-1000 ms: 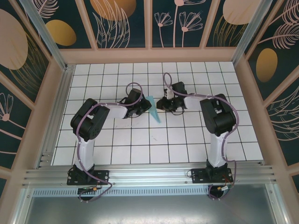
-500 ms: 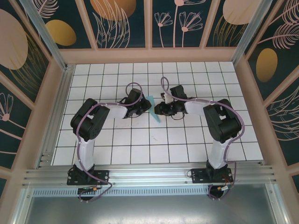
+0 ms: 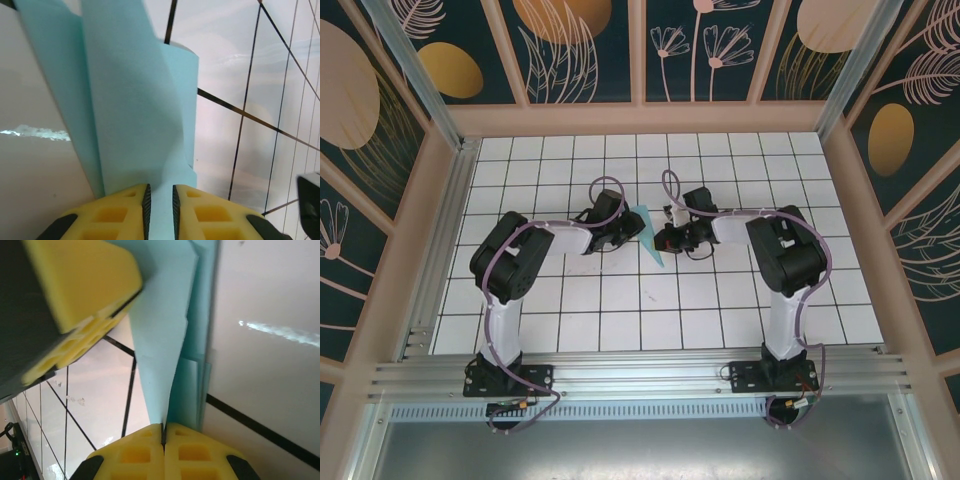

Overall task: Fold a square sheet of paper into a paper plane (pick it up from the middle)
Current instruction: Fold the wing for the fifth time at the center of the table.

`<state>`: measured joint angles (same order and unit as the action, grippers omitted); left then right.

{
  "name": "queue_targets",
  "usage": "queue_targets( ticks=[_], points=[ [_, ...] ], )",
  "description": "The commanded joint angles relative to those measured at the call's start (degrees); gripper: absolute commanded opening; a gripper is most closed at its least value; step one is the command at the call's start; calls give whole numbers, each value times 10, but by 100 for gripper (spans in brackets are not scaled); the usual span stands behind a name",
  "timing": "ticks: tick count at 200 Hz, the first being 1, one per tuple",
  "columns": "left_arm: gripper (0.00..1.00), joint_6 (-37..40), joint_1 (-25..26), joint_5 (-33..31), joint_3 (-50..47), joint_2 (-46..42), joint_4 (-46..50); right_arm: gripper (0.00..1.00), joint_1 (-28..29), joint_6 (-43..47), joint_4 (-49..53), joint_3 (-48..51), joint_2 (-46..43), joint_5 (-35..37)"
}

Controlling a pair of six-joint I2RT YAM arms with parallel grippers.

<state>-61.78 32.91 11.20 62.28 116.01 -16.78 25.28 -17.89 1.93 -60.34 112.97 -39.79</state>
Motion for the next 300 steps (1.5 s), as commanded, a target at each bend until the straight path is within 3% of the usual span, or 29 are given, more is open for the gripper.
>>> queue_targets(
  ticks=[1, 62, 95, 143, 178, 300],
  points=[
    [27, 19, -1, 10, -18, -40, -46, 3, -6, 9, 18, -18, 24, -15],
    [27, 6, 1, 75, -62, -45, -144, 3, -8, 6, 67, -43, 68, -18],
    [26, 19, 9, 71, -62, -44, -112, 3, -10, 0, 71, -48, 71, -18],
    [15, 7, 18, 92, -81, -29, -105, 2, -12, -6, 84, -58, 77, -12],
    [16, 17, 23, 104, -69, -11, -87, 1, -12, -9, 94, -65, 85, -9],
    [18, -18, 4, -23, -19, 1, 49, 1, -12, 8, 131, -65, 98, 17]
  ],
)
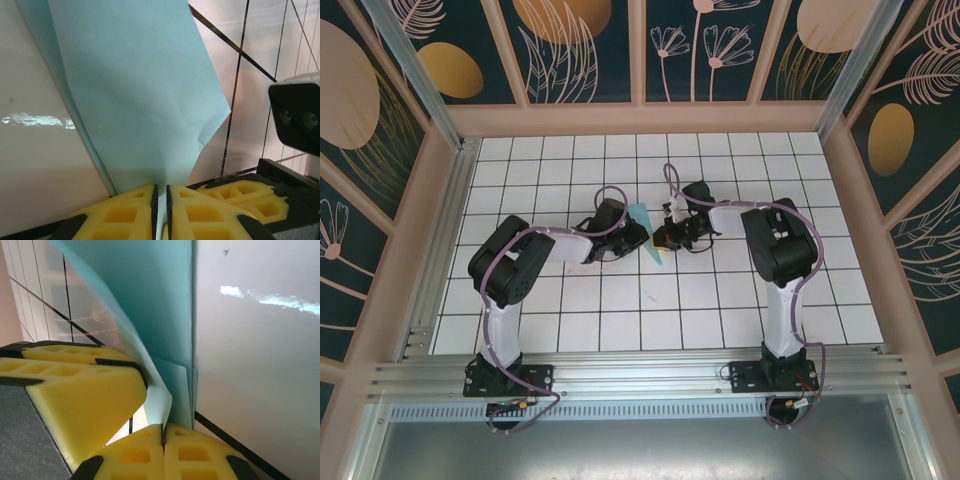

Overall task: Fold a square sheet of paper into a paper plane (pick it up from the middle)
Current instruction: Fold the wing for the fifth time at the center of the table.

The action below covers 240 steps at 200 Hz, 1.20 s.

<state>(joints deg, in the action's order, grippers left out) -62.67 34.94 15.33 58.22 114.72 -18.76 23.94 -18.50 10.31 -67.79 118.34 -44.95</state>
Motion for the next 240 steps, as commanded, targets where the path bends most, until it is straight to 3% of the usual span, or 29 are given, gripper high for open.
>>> queue_targets(
  ticks=[1, 89, 150, 197, 218, 240],
  points=[
    [19, -9, -16, -65, 23, 14, 70, 1, 1, 15, 47, 9, 44, 69],
    [19, 56, -54, -79, 117, 65, 150, 0, 4, 25, 53, 18, 47, 89],
    [22, 209, -85, -61, 246, 103, 209, 0, 8, 29, 52, 19, 47, 87],
    [24, 278, -112, -54, 321, 134, 232, 0, 8, 29, 52, 20, 44, 87],
    [24, 292, -114, -47, 313, 108, 232, 0, 8, 29, 53, 16, 43, 86],
    [25, 275, -114, 5, 240, 41, 172, 0, 8, 28, 54, 14, 42, 83]
  ],
)
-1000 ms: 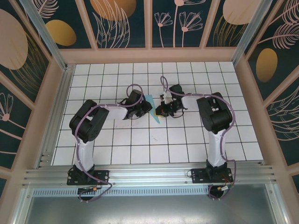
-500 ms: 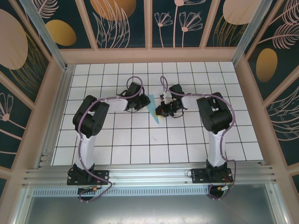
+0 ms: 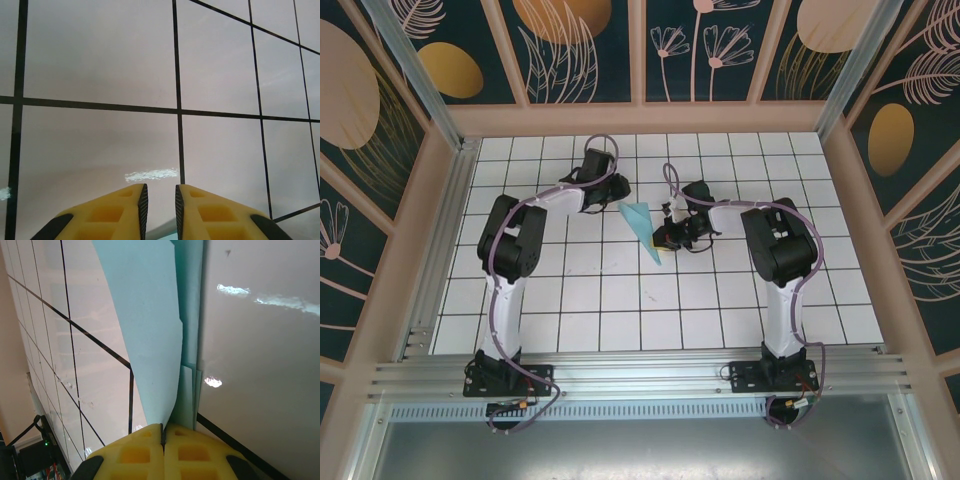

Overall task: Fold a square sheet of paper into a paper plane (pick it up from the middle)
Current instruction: Fold the wing for the fifth time at the center of the table.

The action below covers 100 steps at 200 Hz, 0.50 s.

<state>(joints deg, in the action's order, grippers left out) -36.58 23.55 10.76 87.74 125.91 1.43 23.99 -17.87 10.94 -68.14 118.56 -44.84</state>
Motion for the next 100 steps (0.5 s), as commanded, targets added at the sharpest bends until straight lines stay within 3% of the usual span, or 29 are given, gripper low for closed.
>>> queue_targets(
  ticks=[1, 41, 100],
  points=[
    [25, 13, 0, 54, -59, -75, -34, 0, 7, 22, 47, 18, 40, 82],
    [26, -27, 23, 109, -165, -138, -112, 0, 8, 23, 47, 16, 46, 80],
    [23, -59, 59, 110, -185, -92, -114, 0, 9, 25, 46, 15, 47, 79]
  ],
)
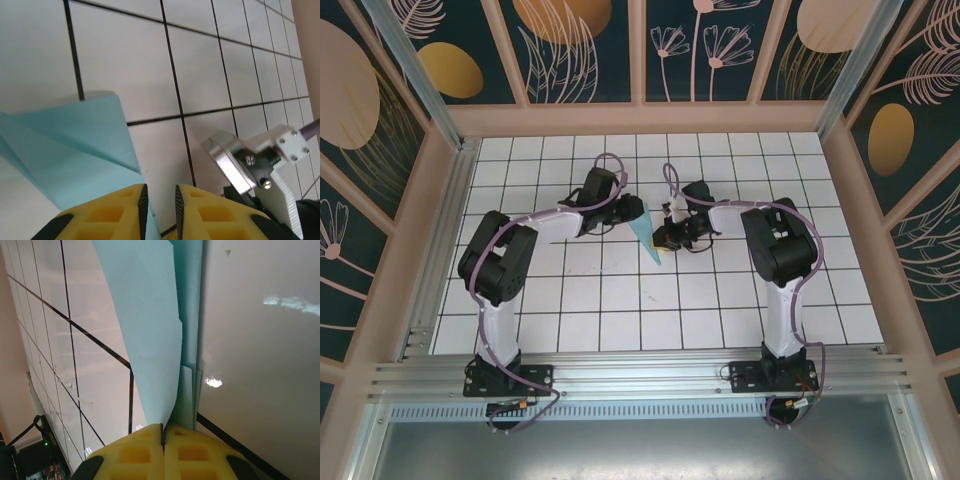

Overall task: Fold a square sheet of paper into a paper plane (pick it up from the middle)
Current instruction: Fold the wing for the fifth time at the center of the table.

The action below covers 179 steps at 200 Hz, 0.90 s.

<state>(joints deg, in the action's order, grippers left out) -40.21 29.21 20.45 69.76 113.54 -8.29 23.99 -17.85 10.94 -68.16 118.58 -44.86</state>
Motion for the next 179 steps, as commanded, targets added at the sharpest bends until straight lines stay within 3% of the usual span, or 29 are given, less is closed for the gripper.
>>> queue_targets(
  ticks=[1, 72, 124, 148, 179],
  points=[
    [23, -24, 2, 13, -4, 32, -17, 0, 9, 25, 46, 15, 47, 79],
    [21, -23, 4, -32, 31, 79, 60, 2, 9, 26, 41, 15, 35, 75],
    [20, 4, 4, -73, 62, 98, 139, 25, 6, 5, 19, 27, -16, 66],
    [20, 6, 5, -69, 63, 102, 143, 25, -4, -15, -2, 51, -61, 78],
    [20, 2, 6, -67, 68, 109, 142, 17, 8, -18, -10, 63, -106, 113]
  ],
)
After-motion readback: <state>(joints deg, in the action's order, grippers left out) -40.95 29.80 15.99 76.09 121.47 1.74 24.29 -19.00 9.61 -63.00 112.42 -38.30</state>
